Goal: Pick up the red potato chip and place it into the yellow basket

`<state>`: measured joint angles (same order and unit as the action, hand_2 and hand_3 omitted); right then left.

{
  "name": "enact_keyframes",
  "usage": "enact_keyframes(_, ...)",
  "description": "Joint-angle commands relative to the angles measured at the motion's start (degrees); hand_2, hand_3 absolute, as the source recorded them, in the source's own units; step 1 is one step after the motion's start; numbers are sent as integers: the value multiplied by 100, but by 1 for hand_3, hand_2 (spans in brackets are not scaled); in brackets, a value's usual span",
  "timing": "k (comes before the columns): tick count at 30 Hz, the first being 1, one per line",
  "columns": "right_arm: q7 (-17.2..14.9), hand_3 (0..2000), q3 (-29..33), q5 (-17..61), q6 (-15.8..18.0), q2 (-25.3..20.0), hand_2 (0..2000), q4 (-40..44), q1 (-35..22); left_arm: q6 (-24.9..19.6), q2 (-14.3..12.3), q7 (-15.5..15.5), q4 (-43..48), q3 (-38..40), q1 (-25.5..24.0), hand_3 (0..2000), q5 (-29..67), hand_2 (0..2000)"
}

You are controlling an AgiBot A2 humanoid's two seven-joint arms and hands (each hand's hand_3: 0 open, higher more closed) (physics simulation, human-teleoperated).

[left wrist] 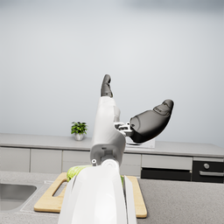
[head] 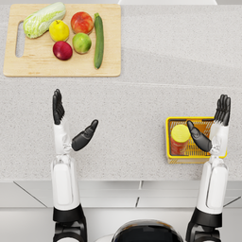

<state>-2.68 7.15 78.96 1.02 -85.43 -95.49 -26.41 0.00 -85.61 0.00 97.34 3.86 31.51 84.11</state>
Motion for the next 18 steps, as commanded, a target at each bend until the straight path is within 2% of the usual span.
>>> enact_keyframes(1,76,0,39,0,-29,118,0,-24,-550,0,81,0,-148,347,458,0,0,0)
enact_keyframes(8,249,0,105,0,-95,84,0,151,-358,0,13,0,-233,819,58,0,-2,0)
enact_keyframes(18,267,0,96,0,-102,80,0,254,-340,0,1,0,-248,815,-21,0,-3,0)
